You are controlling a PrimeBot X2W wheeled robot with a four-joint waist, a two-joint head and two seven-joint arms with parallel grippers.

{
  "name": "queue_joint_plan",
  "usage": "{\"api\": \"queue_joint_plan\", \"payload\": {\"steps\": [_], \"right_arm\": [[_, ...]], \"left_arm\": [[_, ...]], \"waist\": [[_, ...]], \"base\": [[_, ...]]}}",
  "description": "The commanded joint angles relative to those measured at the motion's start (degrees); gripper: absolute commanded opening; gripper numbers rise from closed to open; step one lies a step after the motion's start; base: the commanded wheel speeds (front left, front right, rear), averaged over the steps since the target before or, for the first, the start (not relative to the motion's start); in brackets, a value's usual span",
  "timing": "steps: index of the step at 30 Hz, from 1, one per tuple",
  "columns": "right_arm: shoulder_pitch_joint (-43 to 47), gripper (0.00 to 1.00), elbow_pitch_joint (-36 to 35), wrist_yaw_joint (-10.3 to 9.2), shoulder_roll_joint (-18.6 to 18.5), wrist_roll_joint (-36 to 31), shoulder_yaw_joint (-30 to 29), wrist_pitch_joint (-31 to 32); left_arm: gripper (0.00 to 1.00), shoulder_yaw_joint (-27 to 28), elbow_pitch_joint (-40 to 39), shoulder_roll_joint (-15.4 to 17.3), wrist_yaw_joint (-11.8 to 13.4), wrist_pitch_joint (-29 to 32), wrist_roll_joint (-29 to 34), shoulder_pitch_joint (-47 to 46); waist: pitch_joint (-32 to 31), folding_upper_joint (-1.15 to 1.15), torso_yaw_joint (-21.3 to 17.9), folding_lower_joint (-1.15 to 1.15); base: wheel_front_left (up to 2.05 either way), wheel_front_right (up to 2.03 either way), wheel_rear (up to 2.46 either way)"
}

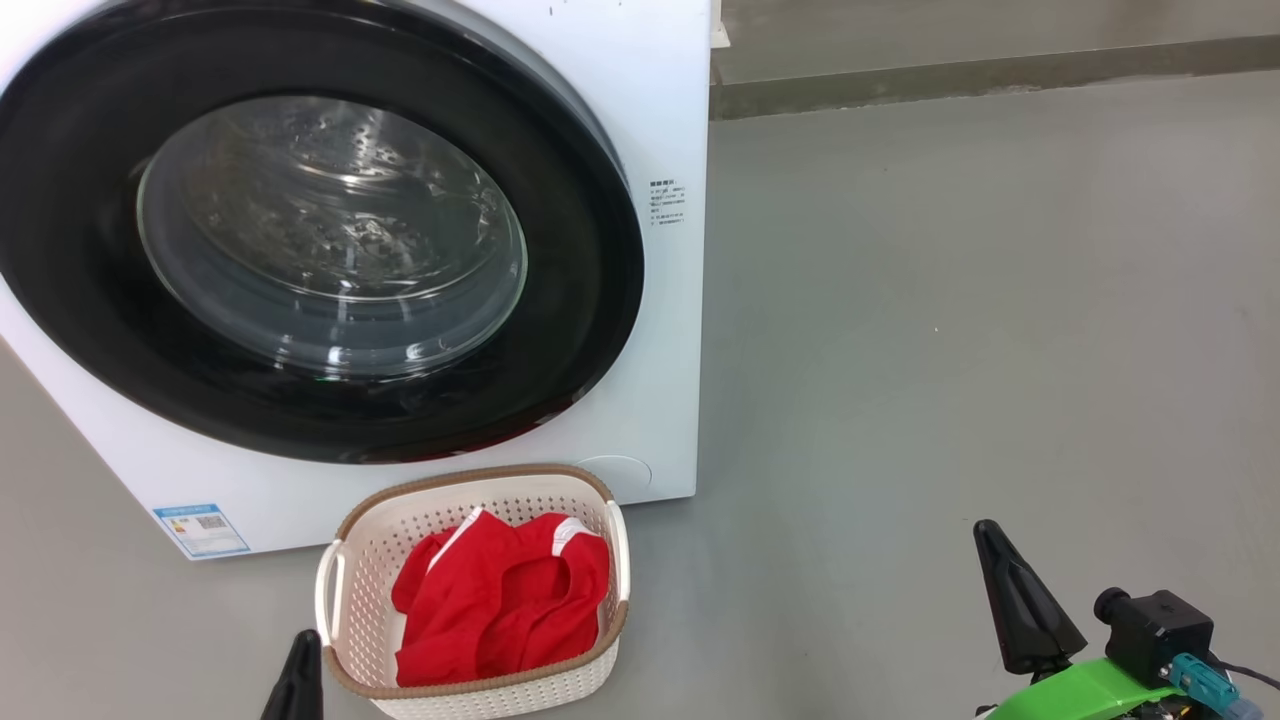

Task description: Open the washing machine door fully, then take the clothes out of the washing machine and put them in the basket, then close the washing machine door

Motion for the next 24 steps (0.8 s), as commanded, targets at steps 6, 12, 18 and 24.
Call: {"api": "queue_joint_plan", "payload": {"steps": [6,12,18,24], "right_arm": [[-2.6,0.0,-1.3,-0.01,-0.8,5.4,-0.4,1.1],[-2.9,0.0,-1.2,-0.01,-0.9,9.4,-0.6,2.0],[-3.2,0.0,-1.1,-0.02,-1.0,13.4,-0.9,2.9],[-3.6,0.0,-1.0,-0.02,-1.1,18.0,-1.2,4.0]], "left_arm": [[0.0,0.6,-0.9,0.6,-0.1,1.3,-4.9,-2.3],[0.0,0.7,-0.6,0.6,-0.1,2.3,-8.4,-2.9],[0.0,0.9,-0.3,0.5,-0.1,3.3,-11.9,-3.5],[0.0,1.1,0.1,0.5,-0.1,4.4,-16.0,-4.2]], "waist": [[0.3,0.0,0.2,-0.01],[0.5,0.0,0.4,-0.01],[0.6,0.0,0.5,-0.01],[0.8,0.0,0.7,-0.01]], "base": [[0.0,0.0,0.0],[0.0,0.0,0.0],[0.0,0.0,0.0],[0.0,0.0,0.0]]}}
